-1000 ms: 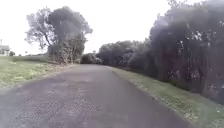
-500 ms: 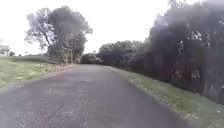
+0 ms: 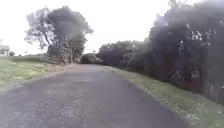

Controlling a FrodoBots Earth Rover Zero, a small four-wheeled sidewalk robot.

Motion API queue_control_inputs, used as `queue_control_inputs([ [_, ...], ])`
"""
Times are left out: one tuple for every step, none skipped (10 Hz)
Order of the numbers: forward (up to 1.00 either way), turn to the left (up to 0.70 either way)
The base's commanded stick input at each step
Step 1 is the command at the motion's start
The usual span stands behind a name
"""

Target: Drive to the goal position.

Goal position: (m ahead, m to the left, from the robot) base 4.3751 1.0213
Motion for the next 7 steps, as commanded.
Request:
queue_control_inputs([
  [0.08,0.00],
  [0.08,0.00],
  [0.08,0.00],
  [0.08,0.00],
  [0.08,0.00],
  [0.07,0.00],
  [0.07,0.00],
])
